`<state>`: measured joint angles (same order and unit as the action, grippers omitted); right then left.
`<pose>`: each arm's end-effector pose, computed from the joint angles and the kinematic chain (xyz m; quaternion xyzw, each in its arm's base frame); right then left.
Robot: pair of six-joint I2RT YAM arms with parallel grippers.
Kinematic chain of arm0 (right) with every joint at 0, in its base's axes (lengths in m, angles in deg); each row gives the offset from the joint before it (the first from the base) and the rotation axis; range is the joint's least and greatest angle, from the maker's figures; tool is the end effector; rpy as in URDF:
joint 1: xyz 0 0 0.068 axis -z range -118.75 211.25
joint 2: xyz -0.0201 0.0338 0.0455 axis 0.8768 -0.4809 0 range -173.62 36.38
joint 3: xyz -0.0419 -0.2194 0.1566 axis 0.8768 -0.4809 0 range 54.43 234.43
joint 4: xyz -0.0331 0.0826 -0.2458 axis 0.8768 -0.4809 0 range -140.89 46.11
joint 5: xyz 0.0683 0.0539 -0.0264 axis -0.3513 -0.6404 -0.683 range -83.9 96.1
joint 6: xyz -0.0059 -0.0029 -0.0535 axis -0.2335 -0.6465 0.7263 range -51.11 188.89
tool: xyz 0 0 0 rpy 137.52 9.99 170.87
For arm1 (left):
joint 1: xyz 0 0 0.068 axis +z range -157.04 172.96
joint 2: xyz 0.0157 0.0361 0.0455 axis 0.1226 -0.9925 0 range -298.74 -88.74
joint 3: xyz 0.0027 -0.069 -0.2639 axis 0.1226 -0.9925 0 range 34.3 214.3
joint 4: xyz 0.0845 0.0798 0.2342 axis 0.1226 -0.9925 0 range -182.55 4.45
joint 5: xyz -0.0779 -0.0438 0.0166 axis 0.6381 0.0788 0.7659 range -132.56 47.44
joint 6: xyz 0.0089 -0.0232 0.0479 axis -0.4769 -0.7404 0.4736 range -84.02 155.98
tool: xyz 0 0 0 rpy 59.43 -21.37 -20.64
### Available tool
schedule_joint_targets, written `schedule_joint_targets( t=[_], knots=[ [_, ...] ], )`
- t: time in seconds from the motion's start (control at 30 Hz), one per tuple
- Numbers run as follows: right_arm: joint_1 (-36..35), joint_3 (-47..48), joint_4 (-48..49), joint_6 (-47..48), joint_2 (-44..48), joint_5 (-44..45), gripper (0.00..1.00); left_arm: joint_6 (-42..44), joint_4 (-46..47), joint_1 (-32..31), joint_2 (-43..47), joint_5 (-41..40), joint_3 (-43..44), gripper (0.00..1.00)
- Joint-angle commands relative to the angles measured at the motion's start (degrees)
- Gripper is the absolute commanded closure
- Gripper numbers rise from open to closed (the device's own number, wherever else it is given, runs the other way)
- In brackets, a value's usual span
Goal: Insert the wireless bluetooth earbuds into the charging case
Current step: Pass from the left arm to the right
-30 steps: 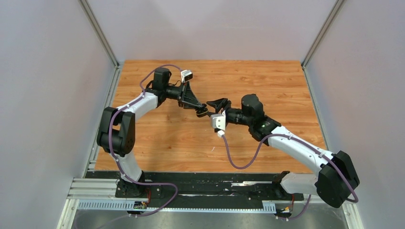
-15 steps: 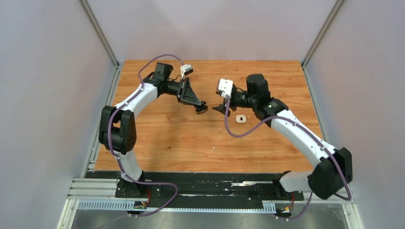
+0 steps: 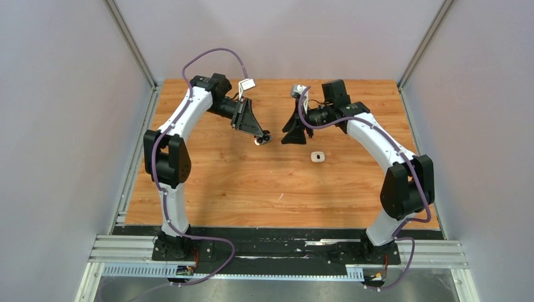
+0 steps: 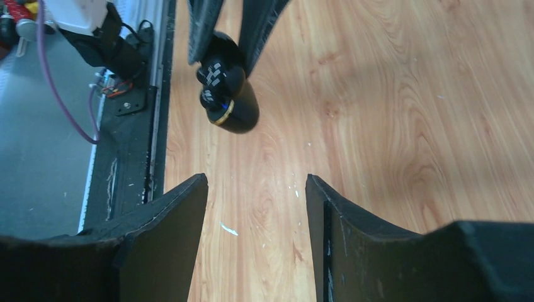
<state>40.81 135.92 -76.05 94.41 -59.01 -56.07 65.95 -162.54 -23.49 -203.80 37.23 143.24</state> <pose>0.3263 0.1551 0.3104 -0.4879 0.6558 0.4641 0.3412 0.3654 -0.1444 0.3065 0.3373 0.6886 -0.6303 0.1212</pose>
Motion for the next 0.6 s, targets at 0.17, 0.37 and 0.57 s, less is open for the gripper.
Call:
schedule_joint_targets(
  t=[0.17,0.37,0.57],
  knots=[
    [-2.8,7.3,4.1,-2.2,-5.1,-8.8,0.43,4.3,-4.2,0.1,-2.0,6.3,3.0,1.0],
    [-5.0,8.7,5.5,-2.5,-6.8,-7.8,0.45,-2.6,1.2,0.1,-2.0,9.2,1.8,1.0],
    [-5.6,8.2,6.5,-4.2,-6.7,-6.0,0.72,-7.0,3.9,0.1,-1.9,8.8,2.2,1.0]
  ],
)
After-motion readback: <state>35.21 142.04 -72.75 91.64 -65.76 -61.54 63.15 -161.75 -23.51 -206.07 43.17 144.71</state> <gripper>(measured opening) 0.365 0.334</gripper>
